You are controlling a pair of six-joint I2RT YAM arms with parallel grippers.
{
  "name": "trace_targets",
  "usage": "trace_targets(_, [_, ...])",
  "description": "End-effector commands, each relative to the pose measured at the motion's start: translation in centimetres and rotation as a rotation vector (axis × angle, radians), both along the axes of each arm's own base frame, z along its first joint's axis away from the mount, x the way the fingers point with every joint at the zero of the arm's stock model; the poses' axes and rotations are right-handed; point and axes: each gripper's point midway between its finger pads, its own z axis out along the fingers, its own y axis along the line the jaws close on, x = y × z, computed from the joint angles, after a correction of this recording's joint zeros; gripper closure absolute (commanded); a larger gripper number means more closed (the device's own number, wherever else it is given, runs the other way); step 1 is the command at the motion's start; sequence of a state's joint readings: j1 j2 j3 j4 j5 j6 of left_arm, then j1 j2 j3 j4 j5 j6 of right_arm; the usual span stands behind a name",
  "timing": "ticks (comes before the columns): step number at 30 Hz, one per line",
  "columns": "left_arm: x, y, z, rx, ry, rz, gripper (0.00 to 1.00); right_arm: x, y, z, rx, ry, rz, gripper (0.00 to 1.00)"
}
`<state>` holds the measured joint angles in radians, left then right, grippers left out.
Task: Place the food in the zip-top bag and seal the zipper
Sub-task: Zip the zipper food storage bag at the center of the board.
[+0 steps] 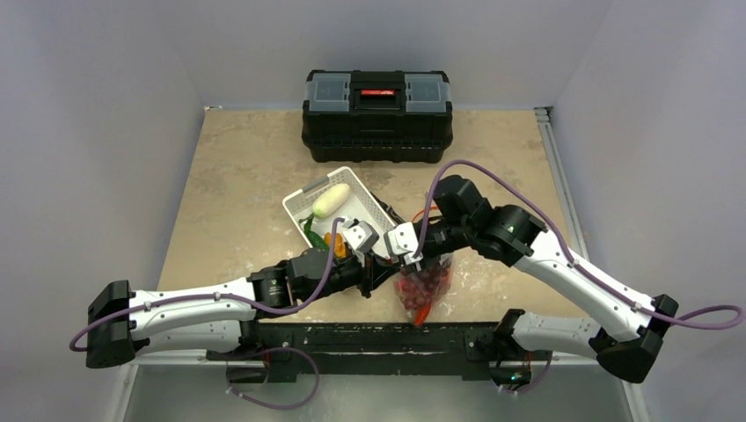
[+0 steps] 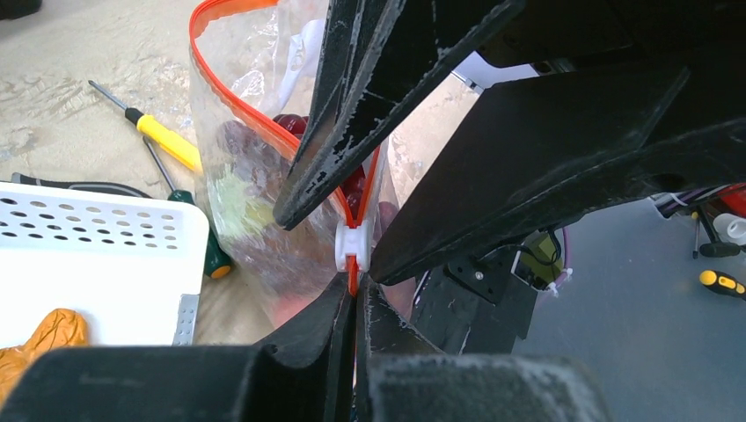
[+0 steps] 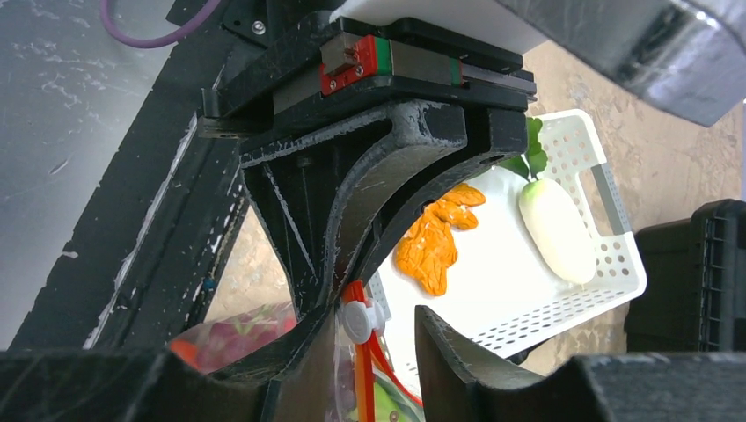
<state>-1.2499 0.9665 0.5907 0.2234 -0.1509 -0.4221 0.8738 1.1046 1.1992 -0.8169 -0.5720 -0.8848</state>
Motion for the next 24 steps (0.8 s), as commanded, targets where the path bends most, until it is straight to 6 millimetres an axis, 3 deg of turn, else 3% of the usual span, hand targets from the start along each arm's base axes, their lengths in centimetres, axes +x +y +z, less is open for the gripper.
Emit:
trace_targets(1, [0.2,-0.5,3.1,-0.086,-0.052,-0.011,1.00,0.0,0.5,1.7,0.041,-0.022,0.028,0.63])
trace_targets(10, [0.2,-0.6,3.1,-0.071,-0.057,-0.017,1.00,0.1,0.8,1.8,0.033,-0.009,0.030,0.76])
trace_targets(16, [0.7,-0.1,2.9,-0.060,-0.041,0.026,1.00,0.8,0.3,1.5,0.018,-0.036,-0.009,1.00])
trace_targets(24, [1.5,1.2,1.9,-0.056,-0.032,0.098,1.00,2.0,-1.3,0.3,-0.017,-0.098,-0.093,1.00])
